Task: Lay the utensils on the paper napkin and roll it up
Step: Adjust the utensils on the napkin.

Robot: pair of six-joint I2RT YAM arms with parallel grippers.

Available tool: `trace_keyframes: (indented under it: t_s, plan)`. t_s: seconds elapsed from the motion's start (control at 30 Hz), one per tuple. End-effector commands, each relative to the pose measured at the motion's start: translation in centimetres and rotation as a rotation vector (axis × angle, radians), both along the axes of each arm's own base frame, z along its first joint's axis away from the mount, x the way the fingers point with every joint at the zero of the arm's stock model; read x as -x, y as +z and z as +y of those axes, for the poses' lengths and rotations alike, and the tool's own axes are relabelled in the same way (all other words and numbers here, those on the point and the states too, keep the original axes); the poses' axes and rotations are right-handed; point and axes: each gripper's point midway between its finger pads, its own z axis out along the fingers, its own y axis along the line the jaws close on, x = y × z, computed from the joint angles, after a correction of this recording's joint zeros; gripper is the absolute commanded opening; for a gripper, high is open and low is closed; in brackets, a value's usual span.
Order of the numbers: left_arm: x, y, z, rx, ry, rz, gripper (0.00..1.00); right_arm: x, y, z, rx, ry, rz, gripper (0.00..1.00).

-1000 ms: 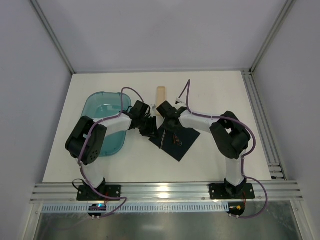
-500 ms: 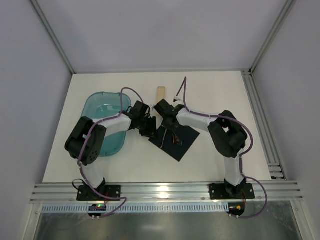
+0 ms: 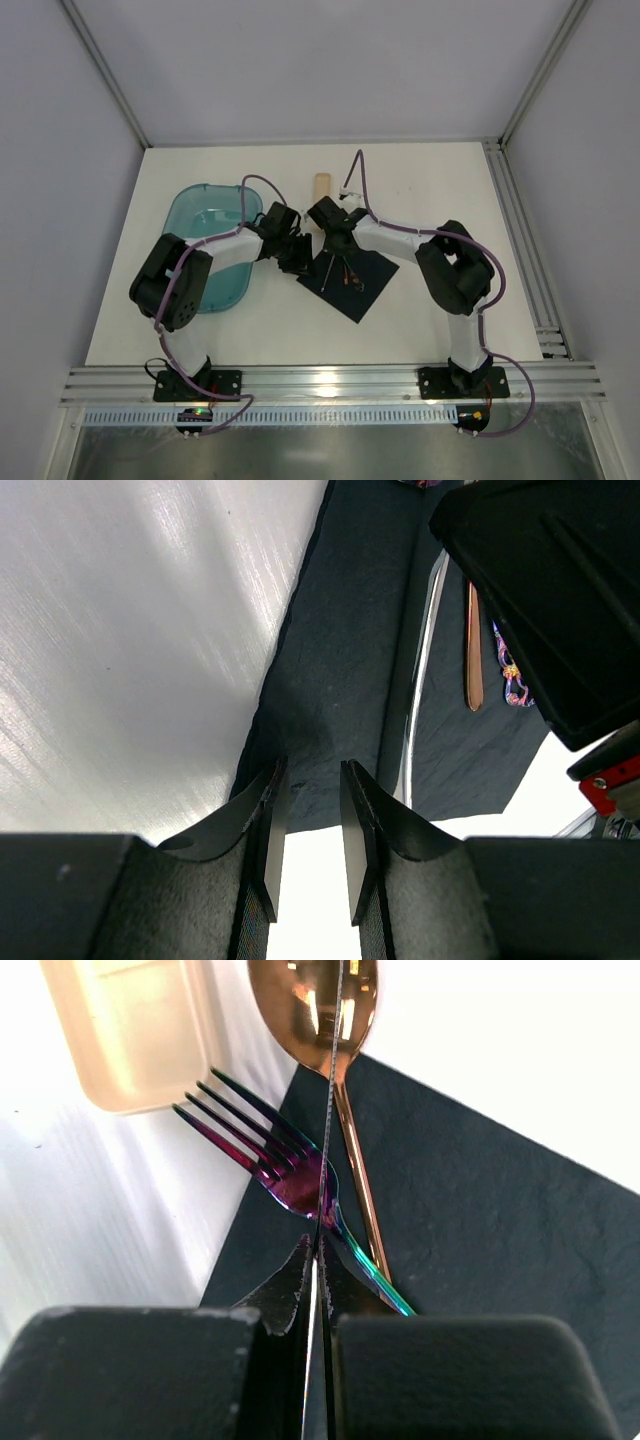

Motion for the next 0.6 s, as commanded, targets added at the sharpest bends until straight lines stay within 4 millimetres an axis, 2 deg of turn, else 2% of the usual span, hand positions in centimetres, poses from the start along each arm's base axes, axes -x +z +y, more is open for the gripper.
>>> trace_keyframes:
  t_s: [0.0, 0.17, 0.57]
  plan:
    - [0.6, -0.9, 1.9, -0.094, 0.016, 0.014, 0.32, -1.7, 1.8, 0.5, -0.004, 0.070, -0.090, 0.04]
    - [0.6, -1.0, 2.1, -0.108, 0.015, 0.016, 0.32, -2.0, 2.5, 1.1, -0.034, 0.149, -0.137, 0.04]
    - [0.6, -1.1, 2.3, -0.128, 0.020, 0.020, 0.32, -1.9, 2.2, 1.5, -0.042, 0.312, -0.168, 0.04]
